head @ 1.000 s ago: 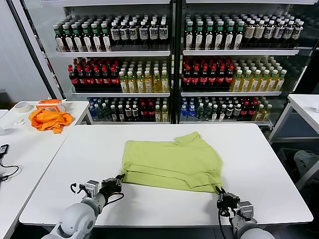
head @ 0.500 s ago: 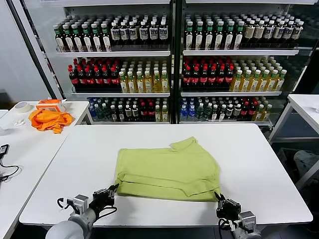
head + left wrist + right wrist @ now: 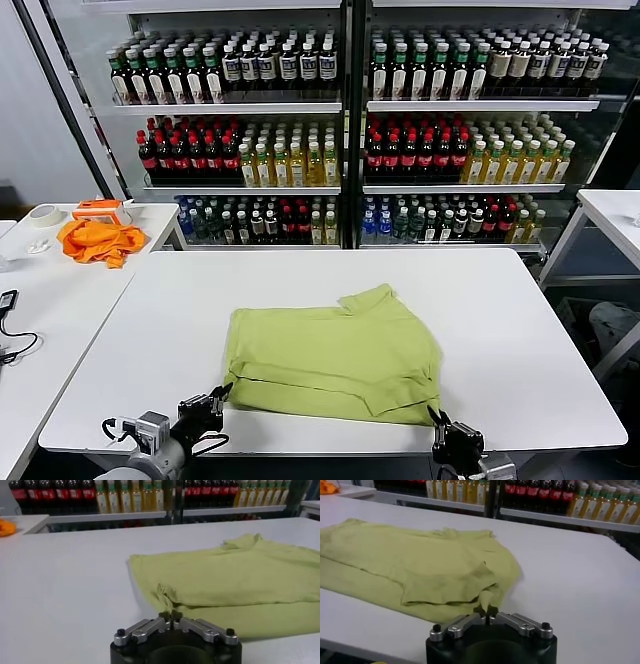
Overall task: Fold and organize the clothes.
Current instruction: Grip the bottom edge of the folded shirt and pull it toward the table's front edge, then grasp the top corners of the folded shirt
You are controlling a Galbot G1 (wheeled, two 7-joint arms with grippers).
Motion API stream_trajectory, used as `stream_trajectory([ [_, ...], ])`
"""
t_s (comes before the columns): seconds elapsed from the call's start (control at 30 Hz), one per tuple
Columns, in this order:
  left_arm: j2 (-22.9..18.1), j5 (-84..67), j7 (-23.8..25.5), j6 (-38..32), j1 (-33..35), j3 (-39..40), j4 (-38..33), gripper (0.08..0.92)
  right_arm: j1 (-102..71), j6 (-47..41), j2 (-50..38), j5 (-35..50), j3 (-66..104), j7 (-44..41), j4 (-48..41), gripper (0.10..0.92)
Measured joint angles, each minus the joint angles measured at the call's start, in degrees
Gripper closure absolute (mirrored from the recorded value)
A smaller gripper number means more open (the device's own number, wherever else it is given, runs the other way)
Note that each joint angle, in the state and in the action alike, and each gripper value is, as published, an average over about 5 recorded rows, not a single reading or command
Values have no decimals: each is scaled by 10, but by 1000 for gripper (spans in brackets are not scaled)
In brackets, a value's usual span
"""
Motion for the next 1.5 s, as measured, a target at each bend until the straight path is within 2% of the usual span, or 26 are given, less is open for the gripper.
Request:
stream_trajectory([
  [0.17,-1,12,0,3,12,-9,-12,915,-8,1,0,-10,2,0,2,873],
  [0.3,0,20,-2,8,16,-14,-15,871,-11,1,-1,-15,8,-3,6,766],
  [0.7,11,21,-1,23,11,-29,-44,531,8,-29,-13,24,39,-4,54,419],
  [0.93,9,2,8,18,-28,-30,-33,323,123,-61,-9,75,18,8,27,240],
  [1.13,6,-12,15,22,-102,-4,10,190,256,-80,2,105,-30,27,-40,203],
  [1.5,-3,-34,45,8,-236,49,141,177,462,-95,41,141,-124,43,-201,203],
])
